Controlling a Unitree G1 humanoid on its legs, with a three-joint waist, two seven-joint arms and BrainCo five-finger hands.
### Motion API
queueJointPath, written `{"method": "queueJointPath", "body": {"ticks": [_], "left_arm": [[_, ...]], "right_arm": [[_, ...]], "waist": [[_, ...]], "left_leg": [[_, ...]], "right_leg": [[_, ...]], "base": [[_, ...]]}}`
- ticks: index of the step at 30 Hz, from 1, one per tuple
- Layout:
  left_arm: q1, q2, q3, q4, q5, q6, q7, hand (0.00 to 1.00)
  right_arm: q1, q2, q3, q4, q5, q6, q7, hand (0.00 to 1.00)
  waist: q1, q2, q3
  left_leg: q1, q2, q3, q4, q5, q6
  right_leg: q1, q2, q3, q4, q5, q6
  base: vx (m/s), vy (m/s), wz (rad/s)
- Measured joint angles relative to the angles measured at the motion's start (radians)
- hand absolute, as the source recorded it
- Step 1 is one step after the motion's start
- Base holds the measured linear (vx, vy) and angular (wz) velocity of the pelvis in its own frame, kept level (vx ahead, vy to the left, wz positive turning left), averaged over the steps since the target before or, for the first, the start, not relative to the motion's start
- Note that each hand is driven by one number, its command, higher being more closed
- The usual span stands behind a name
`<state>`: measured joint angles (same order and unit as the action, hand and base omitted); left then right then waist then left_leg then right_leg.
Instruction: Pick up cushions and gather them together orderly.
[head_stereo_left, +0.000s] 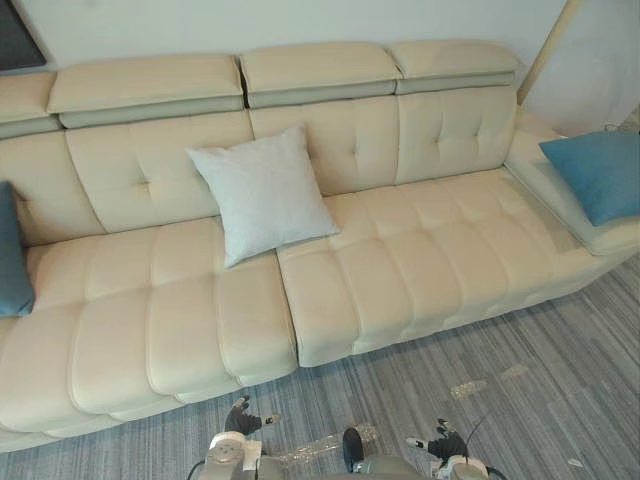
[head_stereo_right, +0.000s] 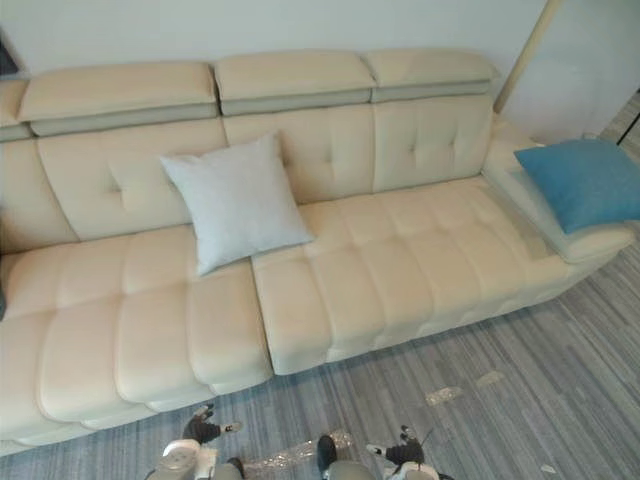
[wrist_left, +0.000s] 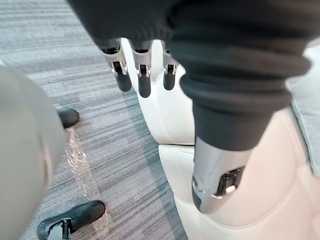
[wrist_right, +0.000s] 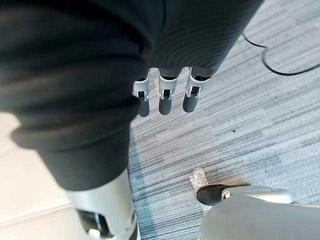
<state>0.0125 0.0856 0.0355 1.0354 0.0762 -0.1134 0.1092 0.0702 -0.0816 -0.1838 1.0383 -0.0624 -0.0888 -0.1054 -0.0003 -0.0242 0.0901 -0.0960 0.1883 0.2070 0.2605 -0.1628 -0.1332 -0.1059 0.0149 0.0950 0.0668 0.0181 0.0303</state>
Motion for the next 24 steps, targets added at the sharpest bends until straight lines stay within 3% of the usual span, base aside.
{"method": "queueJointPath", "body": {"ticks": [4,6,9,11,13,15,17,18,20,21,22,23,24], "left_arm": [[0.018,-0.003,-0.005,0.000,-0.002,0.001,0.000,0.00],[0.020,-0.002,-0.006,-0.001,-0.012,0.001,0.000,0.00],[0.003,0.001,-0.024,-0.002,-0.021,0.001,-0.001,0.00],[-0.006,0.006,-0.045,-0.003,-0.021,0.001,0.000,0.00],[-0.001,0.010,-0.049,-0.003,-0.022,0.001,0.001,0.00],[-0.002,0.039,-0.049,-0.007,-0.026,0.000,0.002,0.00],[-0.003,0.062,-0.045,-0.007,-0.038,0.000,0.003,0.00],[-0.008,0.062,-0.037,-0.007,-0.039,0.000,0.003,0.00],[-0.031,0.049,-0.033,-0.006,-0.039,0.000,0.005,0.00],[-0.040,0.052,-0.034,-0.006,-0.039,-0.004,0.005,0.00],[-0.046,0.052,-0.033,-0.004,-0.039,-0.007,0.005,0.00],[-0.055,0.046,-0.034,-0.003,-0.038,-0.007,0.008,0.00],[-0.066,0.037,-0.036,0.003,-0.038,-0.008,0.003,0.00]], "right_arm": [[-0.004,-0.001,-0.014,-0.001,0.023,0.000,-0.001,0.00],[-0.009,0.000,-0.021,-0.002,0.025,0.000,-0.002,0.00],[-0.034,0.001,-0.027,-0.004,0.025,0.000,-0.004,0.00],[-0.039,0.001,-0.027,-0.007,0.025,0.001,-0.005,0.00],[-0.048,-0.009,-0.023,-0.007,0.025,0.005,-0.006,0.00],[-0.072,-0.010,0.002,-0.005,0.023,0.005,-0.008,0.00],[-0.092,-0.007,0.010,-0.003,0.021,0.005,-0.009,0.00],[-0.112,-0.008,0.009,-0.004,0.021,0.006,-0.010,0.00],[-0.122,-0.026,0.003,-0.013,0.022,0.007,-0.010,0.00],[-0.123,-0.044,0.008,-0.032,0.015,0.008,-0.011,0.00],[-0.119,-0.060,0.011,-0.037,0.010,0.009,-0.012,0.00],[-0.130,-0.062,0.013,-0.038,0.006,0.011,-0.013,0.00],[-0.144,-0.078,0.010,-0.040,-0.005,0.009,-0.013,0.00]], "waist": [[0.002,0.017,0.009],[0.002,0.023,0.009],[0.002,0.015,0.032],[-0.017,0.007,0.049],[-0.015,0.014,0.053],[-0.011,0.021,0.054],[-0.009,0.027,0.060],[-0.010,0.043,0.070],[-0.013,0.063,0.090],[-0.014,0.053,0.099],[-0.012,0.055,0.109],[-0.013,0.071,0.110],[-0.018,0.068,0.117]], "left_leg": [[0.006,-0.017,-0.049,0.062,-0.075,-0.028],[-0.010,-0.032,-0.062,0.113,-0.121,-0.013],[-0.029,-0.055,-0.037,0.181,-0.156,0.043],[-0.024,-0.056,0.040,0.204,-0.155,0.067],[0.012,-0.025,0.119,0.206,-0.161,0.075],[0.045,0.027,0.182,0.208,-0.168,0.056],[0.065,0.076,0.221,0.212,-0.175,0.031],[0.076,0.103,0.220,0.205,-0.174,0.028],[0.122,0.137,0.236,0.159,-0.164,-0.019],[0.157,0.150,0.246,0.136,-0.152,-0.043],[0.189,0.167,0.239,0.127,-0.151,-0.078],[0.188,0.188,0.229,0.116,-0.147,-0.076],[0.209,0.178,0.211,0.081,-0.106,-0.051]], "right_leg": [[-0.010,0.012,0.053,0.032,-0.016,0.011],[-0.039,0.032,0.117,0.065,-0.021,0.018],[-0.135,0.037,0.149,0.212,-0.079,0.044],[-0.206,-0.022,0.053,0.328,-0.119,0.023],[-0.223,-0.124,-0.159,0.391,-0.160,-0.047],[-0.210,-0.179,-0.333,0.390,-0.175,-0.071],[-0.210,-0.194,-0.411,0.379,-0.138,-0.031],[-0.224,-0.188,-0.426,0.396,-0.143,-0.022],[-0.271,-0.226,-0.419,0.481,-0.174,0.018],[-0.289,-0.270,-0.390,0.460,-0.157,0.032],[-0.292,-0.266,-0.391,0.443,-0.108,0.025],[-0.297,-0.242,-0.387,0.458,-0.124,0.009],[-0.326,-0.230,-0.371,0.523,-0.184,-0.007]], "base": [[-0.05,0.082,-0.36],[-0.01,0.123,-0.87],[-0.02,0.104,-0.85],[-0.02,0.066,-0.66],[0.08,-0.007,-0.92],[0.19,-0.120,-1.08],[0.16,-0.196,-1.06],[0.23,-0.348,-0.93],[0.21,-0.327,-0.56],[0.24,-0.320,-0.51],[0.32,-0.401,-0.59],[0.27,-0.423,-0.59],[0.31,-0.501,-0.44]]}}
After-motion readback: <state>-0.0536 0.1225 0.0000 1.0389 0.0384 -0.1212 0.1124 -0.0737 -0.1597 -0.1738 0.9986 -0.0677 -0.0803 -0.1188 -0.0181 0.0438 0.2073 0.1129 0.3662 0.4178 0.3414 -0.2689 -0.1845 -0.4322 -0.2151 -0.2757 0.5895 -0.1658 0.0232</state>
